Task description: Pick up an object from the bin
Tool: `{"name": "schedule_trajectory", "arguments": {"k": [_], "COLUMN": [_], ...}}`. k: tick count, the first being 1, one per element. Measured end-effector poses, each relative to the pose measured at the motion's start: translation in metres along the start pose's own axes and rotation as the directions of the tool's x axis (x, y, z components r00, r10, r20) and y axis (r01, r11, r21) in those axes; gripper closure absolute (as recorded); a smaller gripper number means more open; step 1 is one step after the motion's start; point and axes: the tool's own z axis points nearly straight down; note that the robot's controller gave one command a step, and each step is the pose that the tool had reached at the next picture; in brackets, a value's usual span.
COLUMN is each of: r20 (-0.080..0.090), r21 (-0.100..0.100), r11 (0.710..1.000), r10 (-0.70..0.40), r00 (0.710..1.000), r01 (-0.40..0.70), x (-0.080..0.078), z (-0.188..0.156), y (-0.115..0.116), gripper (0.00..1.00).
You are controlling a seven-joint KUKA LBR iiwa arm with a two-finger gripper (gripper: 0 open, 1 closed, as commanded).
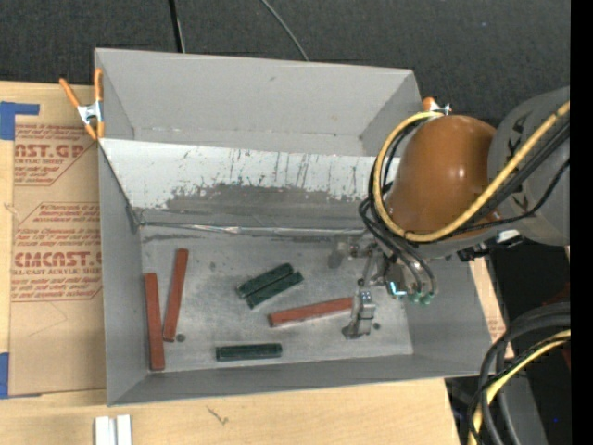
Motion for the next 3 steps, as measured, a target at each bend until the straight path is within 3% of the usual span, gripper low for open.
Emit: {"name": "schedule_trajectory", "arguments": {"k": [1, 2, 3], "r20": [0.007, 0.015, 0.006], "r21": [0.0, 0.001, 0.0], "r11": [1.0, 1.0, 1.0], "r10": [0.0, -0.022, 0.005], "r00": [1.0, 1.0, 1.0], "r01": [0.0, 0.022, -0.005], "x": [-0.002, -0.016, -0.004], "z": [-0.003, 0.049, 0.119], "y": [0.0, 0.009, 0.002], "gripper": [0.0, 0.0, 1.0]}}
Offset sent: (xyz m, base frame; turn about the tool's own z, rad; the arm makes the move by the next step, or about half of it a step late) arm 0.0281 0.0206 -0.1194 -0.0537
